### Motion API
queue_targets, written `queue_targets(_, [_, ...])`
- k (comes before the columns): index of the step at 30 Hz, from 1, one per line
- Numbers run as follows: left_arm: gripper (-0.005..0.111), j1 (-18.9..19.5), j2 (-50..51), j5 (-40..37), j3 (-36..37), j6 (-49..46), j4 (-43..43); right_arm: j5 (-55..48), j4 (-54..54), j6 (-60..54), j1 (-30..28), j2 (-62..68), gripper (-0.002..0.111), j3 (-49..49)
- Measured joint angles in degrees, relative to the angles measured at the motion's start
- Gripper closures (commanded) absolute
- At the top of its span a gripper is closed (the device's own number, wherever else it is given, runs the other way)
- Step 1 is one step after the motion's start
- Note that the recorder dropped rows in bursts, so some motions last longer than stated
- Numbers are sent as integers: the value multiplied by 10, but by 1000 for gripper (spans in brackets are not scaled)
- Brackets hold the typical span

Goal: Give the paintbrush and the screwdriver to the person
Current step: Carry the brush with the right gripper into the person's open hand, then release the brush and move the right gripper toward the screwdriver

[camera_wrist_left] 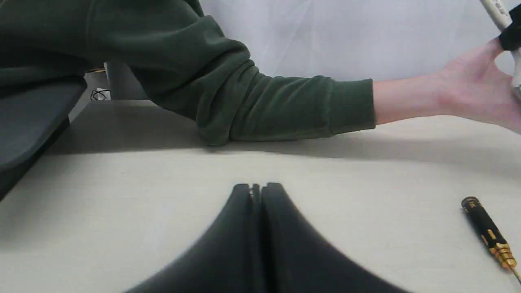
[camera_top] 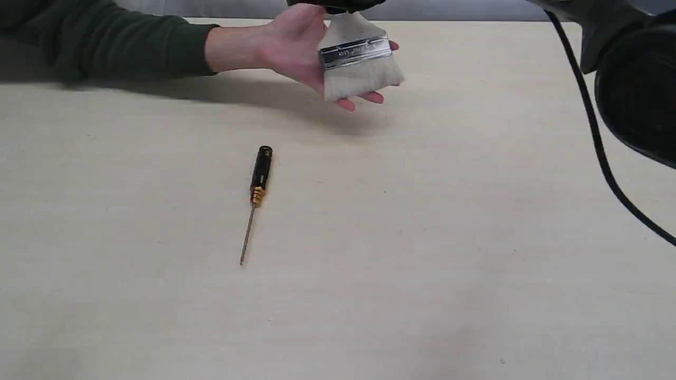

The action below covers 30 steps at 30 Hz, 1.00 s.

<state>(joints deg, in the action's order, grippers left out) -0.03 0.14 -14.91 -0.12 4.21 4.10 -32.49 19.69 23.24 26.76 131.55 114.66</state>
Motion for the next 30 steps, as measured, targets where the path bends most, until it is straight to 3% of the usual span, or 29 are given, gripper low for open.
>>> queue_targets(7, [107, 0, 0, 0, 0, 0, 0, 2, 0, 0, 0, 5, 51, 0])
queue_targets(9, [107, 0, 0, 0, 0, 0, 0, 2, 0, 0, 0, 4, 46, 0])
queue_targets(21, [107, 0, 0, 0, 0, 0, 0, -20, 0, -7, 0, -74, 50, -23])
queue_targets(30, [107, 0, 0, 0, 0, 0, 0, 42, -4, -12, 5, -200, 53, -216])
